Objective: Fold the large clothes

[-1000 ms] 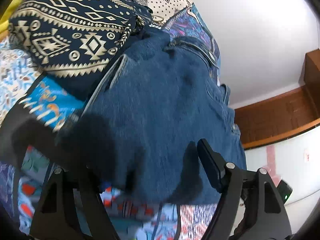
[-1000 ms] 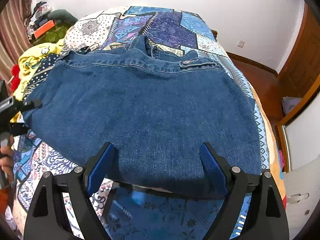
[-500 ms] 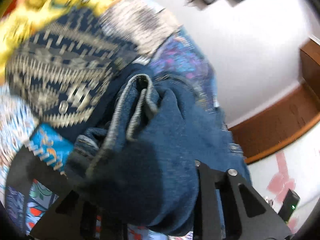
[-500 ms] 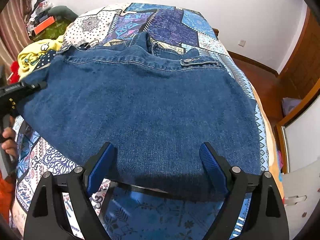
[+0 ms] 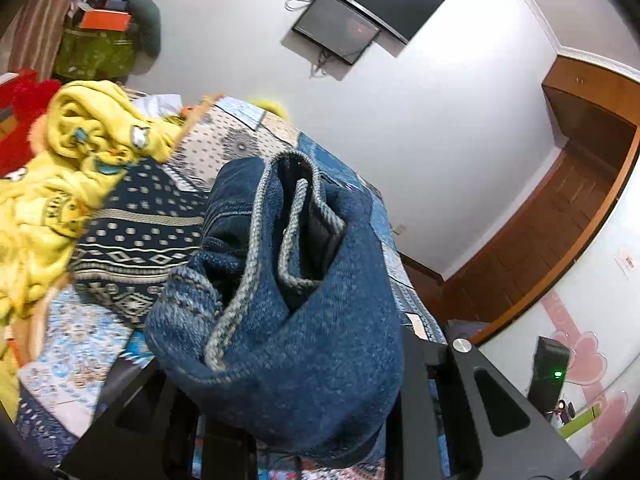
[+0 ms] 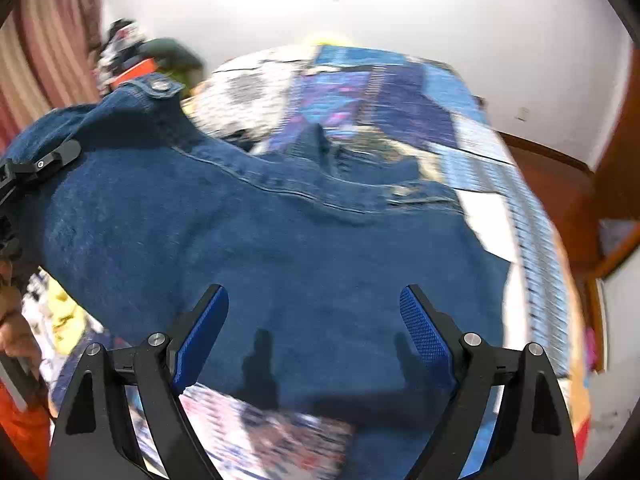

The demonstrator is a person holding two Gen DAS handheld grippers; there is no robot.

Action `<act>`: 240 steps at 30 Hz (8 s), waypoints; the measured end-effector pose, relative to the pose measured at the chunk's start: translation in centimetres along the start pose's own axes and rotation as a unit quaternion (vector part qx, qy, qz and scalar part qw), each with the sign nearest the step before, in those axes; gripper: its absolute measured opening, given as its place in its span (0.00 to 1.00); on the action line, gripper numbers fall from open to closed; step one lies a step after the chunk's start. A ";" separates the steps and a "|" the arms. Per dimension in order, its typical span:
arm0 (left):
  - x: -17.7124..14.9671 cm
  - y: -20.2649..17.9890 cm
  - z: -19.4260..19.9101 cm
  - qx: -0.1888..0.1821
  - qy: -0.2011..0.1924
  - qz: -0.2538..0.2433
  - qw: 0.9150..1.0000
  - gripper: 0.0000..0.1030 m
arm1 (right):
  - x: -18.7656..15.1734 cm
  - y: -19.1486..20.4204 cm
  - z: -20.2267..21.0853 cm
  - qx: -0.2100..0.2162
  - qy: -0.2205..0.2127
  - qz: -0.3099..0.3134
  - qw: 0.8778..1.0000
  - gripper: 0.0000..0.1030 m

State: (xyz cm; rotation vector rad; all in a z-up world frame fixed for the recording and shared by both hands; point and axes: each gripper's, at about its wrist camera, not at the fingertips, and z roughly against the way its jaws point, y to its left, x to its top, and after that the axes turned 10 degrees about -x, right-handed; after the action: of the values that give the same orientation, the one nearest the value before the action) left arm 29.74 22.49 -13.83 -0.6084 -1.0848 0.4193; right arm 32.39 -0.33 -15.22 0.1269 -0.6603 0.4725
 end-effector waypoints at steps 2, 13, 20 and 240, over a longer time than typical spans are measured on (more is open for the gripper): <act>-0.1 0.8 1.1 0.009 -0.002 0.008 1.000 0.21 | 0.2 2.9 -1.7 0.014 0.012 0.030 0.999 0.83; -2.2 4.7 -1.7 0.070 0.037 0.022 0.997 0.21 | -2.4 7.5 -8.5 0.010 0.085 0.098 0.992 0.85; -0.9 0.9 -2.7 0.033 0.036 -0.005 0.999 0.21 | -1.9 4.7 -6.2 0.061 0.100 0.062 0.991 0.85; 9.5 21.5 -6.3 0.127 0.201 -0.016 0.971 0.71 | 13.9 8.9 -19.6 0.107 0.122 0.002 0.987 0.66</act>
State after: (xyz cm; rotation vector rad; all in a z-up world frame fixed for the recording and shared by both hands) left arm 38.93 42.93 -23.27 -0.4224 -0.6398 0.3799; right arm 48.80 17.98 -22.38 0.2669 -0.3682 0.5528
